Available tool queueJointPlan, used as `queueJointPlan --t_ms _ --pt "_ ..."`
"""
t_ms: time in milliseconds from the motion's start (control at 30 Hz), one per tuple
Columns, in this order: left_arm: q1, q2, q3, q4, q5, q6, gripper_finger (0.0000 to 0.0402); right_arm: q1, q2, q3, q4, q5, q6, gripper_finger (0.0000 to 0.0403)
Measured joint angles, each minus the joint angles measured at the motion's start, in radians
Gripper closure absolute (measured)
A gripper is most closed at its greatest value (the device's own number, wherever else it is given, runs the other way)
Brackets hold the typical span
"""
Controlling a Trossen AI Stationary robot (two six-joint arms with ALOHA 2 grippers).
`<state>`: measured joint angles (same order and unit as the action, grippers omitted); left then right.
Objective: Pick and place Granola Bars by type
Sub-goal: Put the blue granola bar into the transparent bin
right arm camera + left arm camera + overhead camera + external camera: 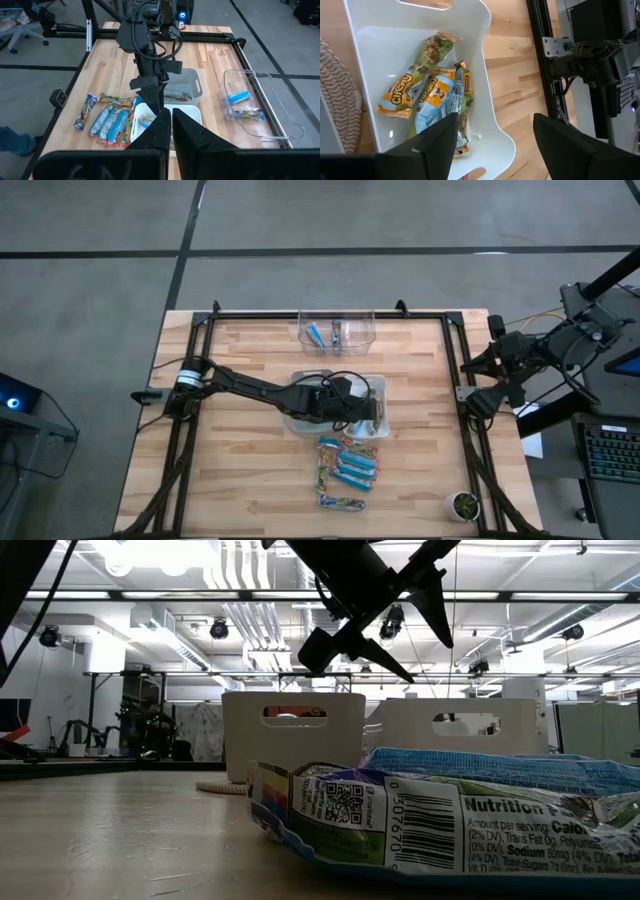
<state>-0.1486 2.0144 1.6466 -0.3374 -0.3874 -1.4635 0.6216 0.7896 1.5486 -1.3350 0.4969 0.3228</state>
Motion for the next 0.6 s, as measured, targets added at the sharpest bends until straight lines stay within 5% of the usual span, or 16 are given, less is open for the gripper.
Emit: queueJointPlan --t_ms 367,600 --pt "0.000 0.000 0.000 0.000 0.005 -0.023 0.0172 0.000 0.000 0.000 0.000 0.000 0.015 0.0394" --pt "-0.001 0.000 0.000 0.000 0.009 -0.027 0.0285 0.000 0.000 0.000 0.000 0.000 0.018 0.0394"
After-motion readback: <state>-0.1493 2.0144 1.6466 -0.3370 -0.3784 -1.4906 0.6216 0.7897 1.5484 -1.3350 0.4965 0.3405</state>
